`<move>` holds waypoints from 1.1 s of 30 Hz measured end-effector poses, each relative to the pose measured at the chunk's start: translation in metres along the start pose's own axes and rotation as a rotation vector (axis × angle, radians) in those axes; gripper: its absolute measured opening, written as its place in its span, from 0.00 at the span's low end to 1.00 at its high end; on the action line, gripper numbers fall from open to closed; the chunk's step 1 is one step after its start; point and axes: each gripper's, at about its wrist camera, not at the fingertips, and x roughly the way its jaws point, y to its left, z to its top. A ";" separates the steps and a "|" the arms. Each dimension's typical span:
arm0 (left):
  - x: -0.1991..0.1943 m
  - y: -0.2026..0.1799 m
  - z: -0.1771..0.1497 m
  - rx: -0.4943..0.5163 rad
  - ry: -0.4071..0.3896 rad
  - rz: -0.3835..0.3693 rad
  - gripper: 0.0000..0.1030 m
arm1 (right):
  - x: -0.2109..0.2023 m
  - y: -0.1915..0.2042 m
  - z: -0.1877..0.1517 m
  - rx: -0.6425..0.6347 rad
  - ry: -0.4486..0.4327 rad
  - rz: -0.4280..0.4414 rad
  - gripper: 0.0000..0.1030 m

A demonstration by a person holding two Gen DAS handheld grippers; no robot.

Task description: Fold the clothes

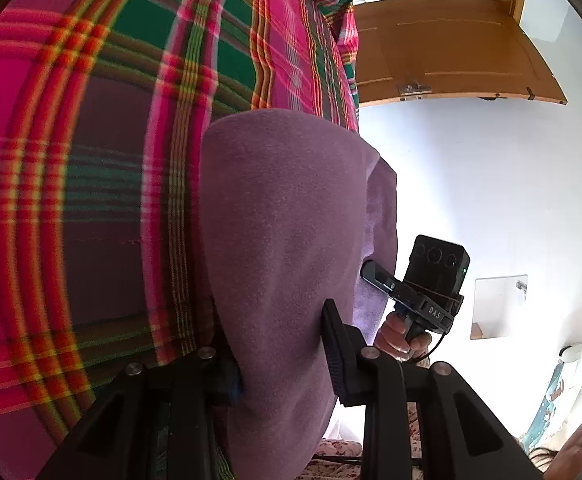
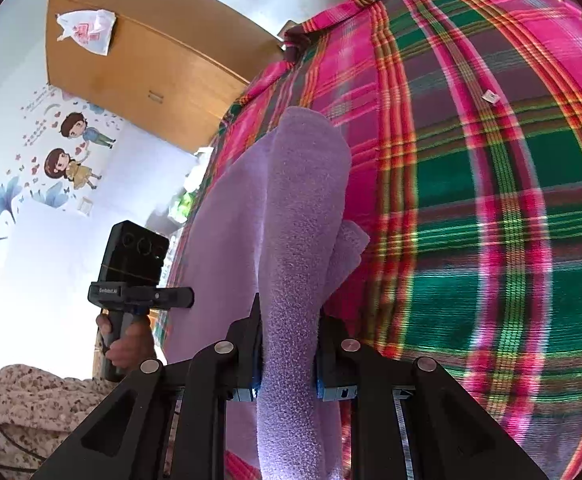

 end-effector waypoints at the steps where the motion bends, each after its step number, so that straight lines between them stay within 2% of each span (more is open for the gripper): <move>1: -0.002 -0.001 0.001 0.005 -0.009 0.000 0.32 | 0.002 0.002 0.001 -0.001 -0.002 0.007 0.19; 15: -0.024 0.009 0.022 -0.017 -0.142 -0.001 0.32 | 0.032 0.025 0.020 -0.028 0.016 0.073 0.19; 21: -0.032 0.017 0.040 -0.032 -0.178 0.003 0.32 | 0.043 0.029 0.026 -0.024 0.026 0.085 0.19; 23: -0.048 0.029 0.044 -0.038 -0.188 0.000 0.32 | 0.046 0.030 0.026 -0.022 0.033 0.086 0.19; 33: -0.058 0.044 0.073 -0.056 -0.230 0.009 0.32 | 0.069 0.038 0.037 -0.023 0.058 0.076 0.19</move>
